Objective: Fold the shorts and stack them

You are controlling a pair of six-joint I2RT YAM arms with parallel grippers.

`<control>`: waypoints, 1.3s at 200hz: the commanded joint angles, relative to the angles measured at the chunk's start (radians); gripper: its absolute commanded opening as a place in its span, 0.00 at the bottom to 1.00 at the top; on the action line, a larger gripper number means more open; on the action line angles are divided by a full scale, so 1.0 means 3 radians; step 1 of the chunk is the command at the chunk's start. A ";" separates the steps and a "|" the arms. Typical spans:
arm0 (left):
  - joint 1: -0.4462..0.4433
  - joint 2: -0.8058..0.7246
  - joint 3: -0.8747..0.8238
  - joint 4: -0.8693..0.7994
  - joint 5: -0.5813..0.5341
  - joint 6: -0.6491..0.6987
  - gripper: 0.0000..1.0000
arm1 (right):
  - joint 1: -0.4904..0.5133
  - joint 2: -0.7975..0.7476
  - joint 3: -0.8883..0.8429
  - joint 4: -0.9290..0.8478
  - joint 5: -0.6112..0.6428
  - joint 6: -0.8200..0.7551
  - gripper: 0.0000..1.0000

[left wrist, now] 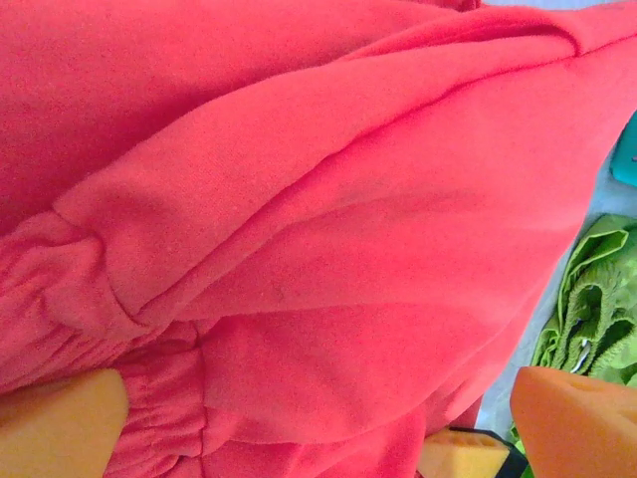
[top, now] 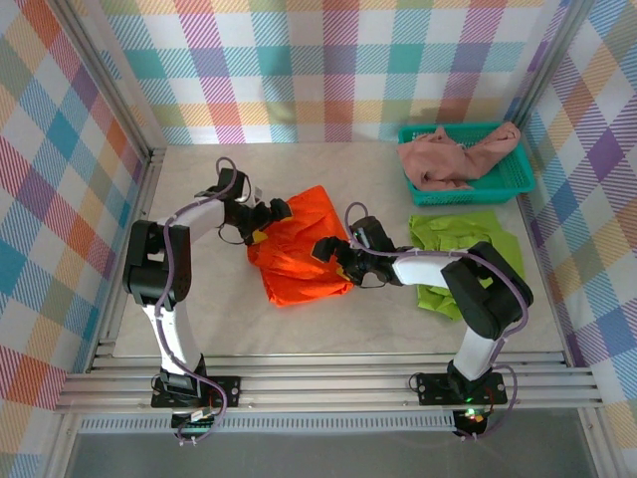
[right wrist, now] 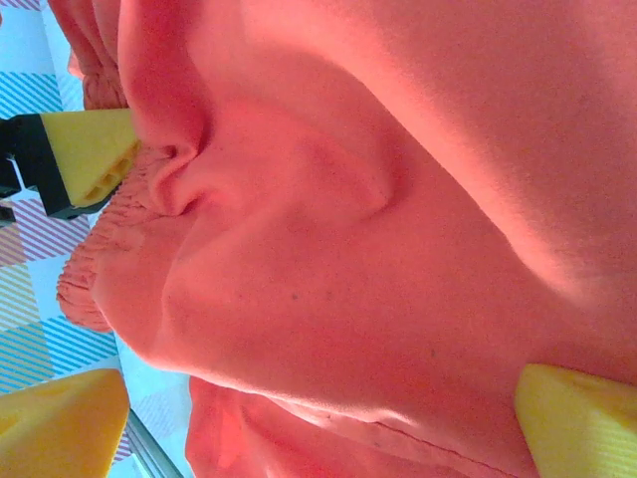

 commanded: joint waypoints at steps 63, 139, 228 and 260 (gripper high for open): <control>0.0198 -0.0571 0.0308 -0.0406 -0.0057 -0.0006 1.00 | 0.0558 -0.0386 0.1140 -0.1707 0.0661 -0.1627 0.99; 0.0268 -0.0090 0.0527 -0.0218 0.0298 -0.0252 1.00 | 0.1003 0.0500 0.2280 -0.1702 0.0485 -0.1863 1.00; 0.0276 0.0234 0.0462 -0.0193 0.0200 -0.0116 1.00 | 0.1104 0.1128 0.2488 -0.1194 0.0185 -0.1467 1.00; 0.0279 0.0228 0.0371 -0.0161 0.0185 -0.0084 1.00 | 0.1125 0.1080 0.2532 -0.1212 0.0190 -0.1516 0.99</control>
